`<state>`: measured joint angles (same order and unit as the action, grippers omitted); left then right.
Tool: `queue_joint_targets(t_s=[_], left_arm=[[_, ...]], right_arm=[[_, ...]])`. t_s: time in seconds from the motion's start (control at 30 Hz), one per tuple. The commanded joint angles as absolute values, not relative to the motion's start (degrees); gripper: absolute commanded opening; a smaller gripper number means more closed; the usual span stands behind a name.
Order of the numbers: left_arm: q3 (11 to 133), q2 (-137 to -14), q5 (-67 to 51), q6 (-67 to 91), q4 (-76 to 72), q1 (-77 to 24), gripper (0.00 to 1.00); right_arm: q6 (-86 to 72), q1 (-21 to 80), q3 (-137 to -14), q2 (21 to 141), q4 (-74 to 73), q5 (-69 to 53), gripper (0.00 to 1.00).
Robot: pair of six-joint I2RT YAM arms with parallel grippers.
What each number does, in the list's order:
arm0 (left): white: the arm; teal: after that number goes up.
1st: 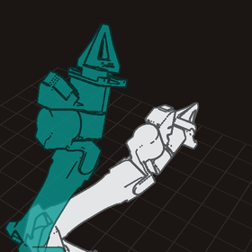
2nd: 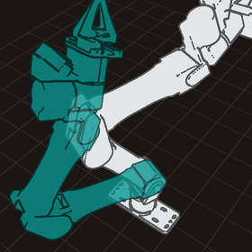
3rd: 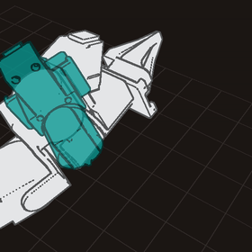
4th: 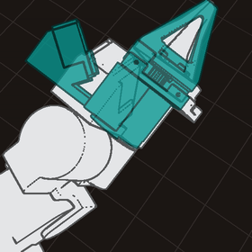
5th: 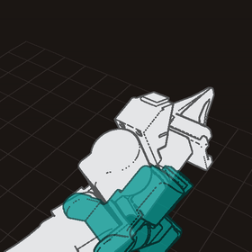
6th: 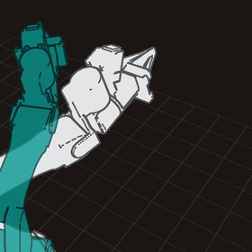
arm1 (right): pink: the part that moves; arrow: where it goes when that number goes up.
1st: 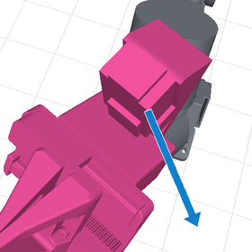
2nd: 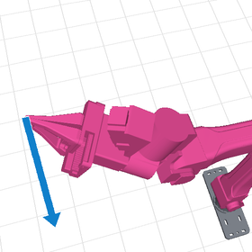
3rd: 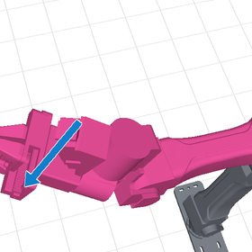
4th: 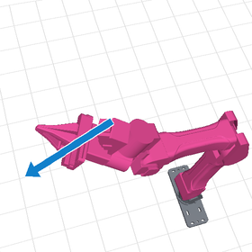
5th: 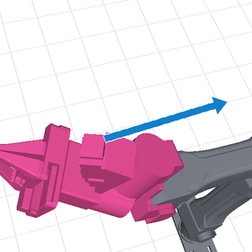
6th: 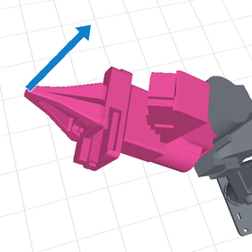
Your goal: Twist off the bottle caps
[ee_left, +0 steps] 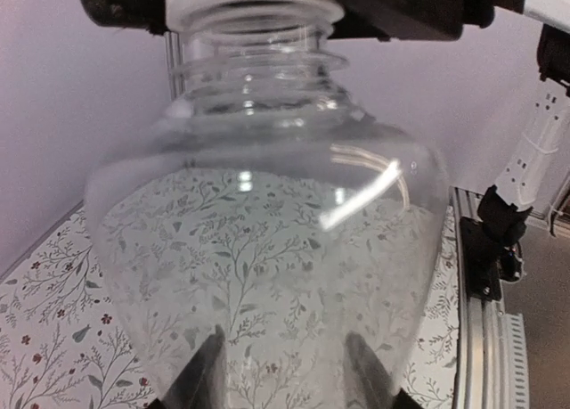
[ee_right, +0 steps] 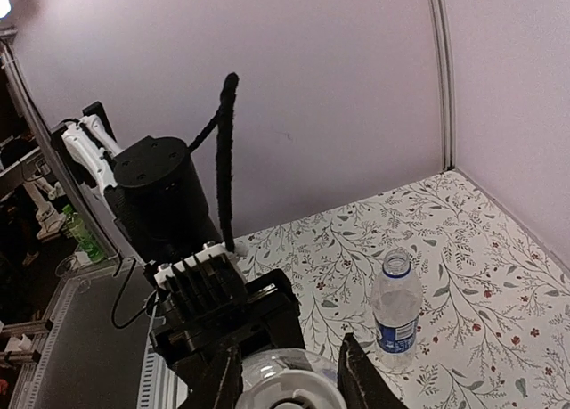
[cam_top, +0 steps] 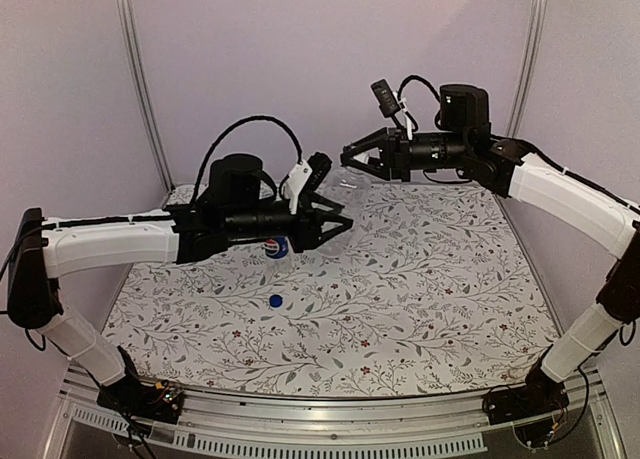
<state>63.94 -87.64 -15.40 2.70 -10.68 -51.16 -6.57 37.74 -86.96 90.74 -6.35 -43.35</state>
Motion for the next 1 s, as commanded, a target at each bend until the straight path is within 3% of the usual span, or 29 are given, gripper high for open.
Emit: queue_joint_targets(t_s=[0.0, 0.13, 0.27, 0.5, 0.6, 0.7, 0.8, 0.97], left_arm=[[63.7, -85.3, -33.2, 2.1, -16.3, -49.1, 0.25], [63.2, -85.9, -44.7, 3.4, -19.2, -48.0, 0.25], [63.2, -86.4, -47.1, 4.3, -20.0, -47.8, 0.25], [63.6, -87.1, -42.3, 5.0, -18.8, -47.6, 0.26], [64.2, -87.4, -38.6, 4.7, -17.1, -47.5, 0.25], [64.3, -87.4, -35.1, 4.3, -16.5, -47.5, 0.25], [64.5, -87.6, -32.8, 4.3, -15.9, -47.5, 0.25], [64.5, -87.8, -27.7, 5.2, -15.5, -47.6, 0.25]], right_arm=[[4.8, 37.0, -84.4, 88.0, -5.9, -58.4, 0.14], [7.5, 36.3, -83.7, 88.1, -6.7, -64.2, 0.16], [7.9, 35.7, -84.1, 88.9, -7.0, -66.1, 0.2], [5.6, 35.5, -84.5, 89.0, -7.0, -61.3, 0.49], [3.8, 35.5, -83.9, 88.1, -5.6, -59.3, 0.7], [1.5, 35.5, -83.4, 87.2, -4.7, -57.0, 0.85], [0.0, 35.5, -82.9, 86.1, -4.2, -53.4, 0.93], [-5.3, 35.5, -82.0, 84.4, -2.1, -47.6, 0.96]])
